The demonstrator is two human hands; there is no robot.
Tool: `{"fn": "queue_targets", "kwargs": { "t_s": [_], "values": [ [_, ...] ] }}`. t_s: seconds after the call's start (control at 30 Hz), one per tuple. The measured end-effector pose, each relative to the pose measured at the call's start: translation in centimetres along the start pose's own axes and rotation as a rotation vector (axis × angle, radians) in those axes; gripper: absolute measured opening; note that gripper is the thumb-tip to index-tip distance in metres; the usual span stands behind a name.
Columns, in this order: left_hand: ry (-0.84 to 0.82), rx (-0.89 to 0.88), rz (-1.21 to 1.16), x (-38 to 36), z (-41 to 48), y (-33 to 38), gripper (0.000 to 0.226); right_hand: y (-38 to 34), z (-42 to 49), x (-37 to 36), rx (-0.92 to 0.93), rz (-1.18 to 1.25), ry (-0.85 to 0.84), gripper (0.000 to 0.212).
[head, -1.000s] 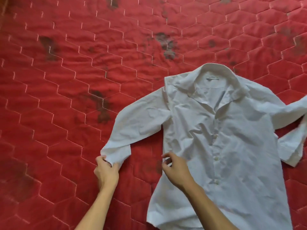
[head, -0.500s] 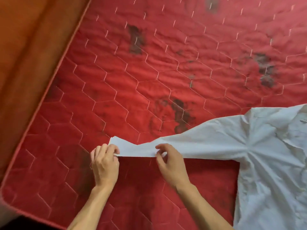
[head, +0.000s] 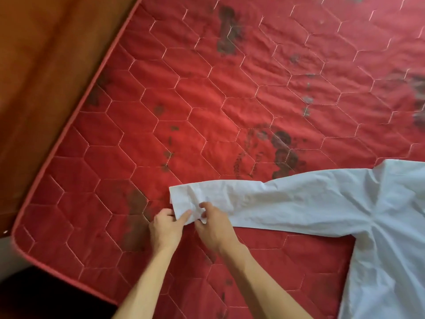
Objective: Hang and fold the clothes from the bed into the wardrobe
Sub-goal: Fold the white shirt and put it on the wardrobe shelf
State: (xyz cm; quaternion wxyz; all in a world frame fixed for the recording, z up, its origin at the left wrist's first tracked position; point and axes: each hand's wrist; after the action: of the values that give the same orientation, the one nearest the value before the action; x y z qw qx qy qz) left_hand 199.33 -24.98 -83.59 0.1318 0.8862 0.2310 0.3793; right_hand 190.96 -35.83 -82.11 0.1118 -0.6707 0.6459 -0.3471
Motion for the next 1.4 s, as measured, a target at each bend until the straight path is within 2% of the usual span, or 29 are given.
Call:
{"fn": "queue_targets", "kwargs": {
  "t_s": [0.07, 0.1, 0.2, 0.3, 0.37, 0.43, 0.47, 0.57, 0.63, 0.8, 0.87, 0.93, 1.0, 1.07, 1.13, 1.2, 1.3, 1.4],
  "values": [
    [-0.103, 0.021, -0.031, -0.6, -0.3, 1.2, 0.04, 0.3, -0.3, -0.2, 0.017, 0.05, 0.028, 0.039],
    [-0.126, 0.008, -0.059, -1.1, -0.7, 2.0, 0.039, 0.6, -0.6, 0.0, 0.041, 0.062, 0.042, 0.044],
    [-0.219, -0.148, -0.151, -2.7, -3.4, 6.0, 0.04, 1.6, -2.4, 2.3, 0.12, 0.099, 0.139, 0.062],
    [-0.455, -0.404, -0.334, -4.7, -7.2, 10.4, 0.025, 3.9, -5.0, 6.9, 0.19, 0.256, 0.404, 0.04],
    [-0.515, -0.492, -0.386, -6.7, -9.6, 12.7, 0.035, 6.3, -6.9, 10.7, 0.167, 0.36, 0.542, 0.033],
    [-0.475, -0.499, -0.413, -9.3, -12.0, 14.4, 0.045, 9.5, -9.0, 14.6, 0.114, 0.432, 0.639, 0.039],
    [-0.437, -0.51, -0.41, -10.6, -13.2, 15.0, 0.043, 11.3, -10.3, 16.6, 0.084, 0.462, 0.685, 0.039],
    [-0.417, -0.549, -0.305, -15.4, -16.3, 15.5, 0.028, 17.4, -14.3, 22.6, -0.001, 0.535, 0.845, 0.023],
    [-0.415, -0.567, -0.175, -19.1, -18.2, 15.1, 0.007, 21.7, -17.1, 26.2, -0.021, 0.584, 0.957, 0.022],
    [-0.265, -0.635, 0.06, -27.5, -21.9, 13.2, 0.018, 33.7, -23.1, 33.0, -0.119, 0.678, 1.132, 0.021],
    [-0.198, -0.602, 0.103, -29.9, -22.8, 12.2, 0.028, 38.5, -24.9, 34.9, -0.207, 0.763, 1.188, 0.03],
    [-0.143, -0.558, 0.152, -31.9, -23.6, 11.4, 0.042, 43.0, -26.2, 36.3, -0.305, 0.803, 1.211, 0.038],
    [-0.101, -0.529, 0.2, -33.5, -24.3, 11.1, 0.061, 47.5, -26.7, 37.4, -0.39, 0.846, 1.199, 0.037],
    [-0.074, -0.51, 0.217, -34.7, -24.9, 11.1, 0.08, 51.3, -26.9, 38.1, -0.436, 0.878, 1.128, 0.033],
    [-0.077, -0.483, 0.222, -35.5, -25.3, 10.9, 0.089, 54.1, -27.0, 38.2, -0.445, 0.844, 1.025, 0.031],
    [-0.115, -0.459, 0.259, -36.0, -25.9, 10.3, 0.09, 55.4, -27.6, 37.6, -0.454, 0.761, 0.965, 0.042],
    [-0.108, -0.48, 0.392, -36.0, -26.9, 8.8, 0.085, 55.8, -29.3, 35.4, -0.498, 0.606, 0.971, 0.058],
    [-0.072, -0.457, 0.453, -35.1, -28.0, 6.4, 0.052, 57.1, -31.9, 31.8, -0.606, 0.458, 0.944, 0.076]
  ]
}}
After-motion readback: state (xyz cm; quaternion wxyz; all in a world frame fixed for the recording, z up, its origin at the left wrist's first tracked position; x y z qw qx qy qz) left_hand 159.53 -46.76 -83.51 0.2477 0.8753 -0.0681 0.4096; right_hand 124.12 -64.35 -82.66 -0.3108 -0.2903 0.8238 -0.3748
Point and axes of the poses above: each hand's wrist, its own z-axis towards the middle knuckle, its own x-axis out of the back of the hand, y = z × x, and after that the axes turned 3 degrees about -y, right-handed
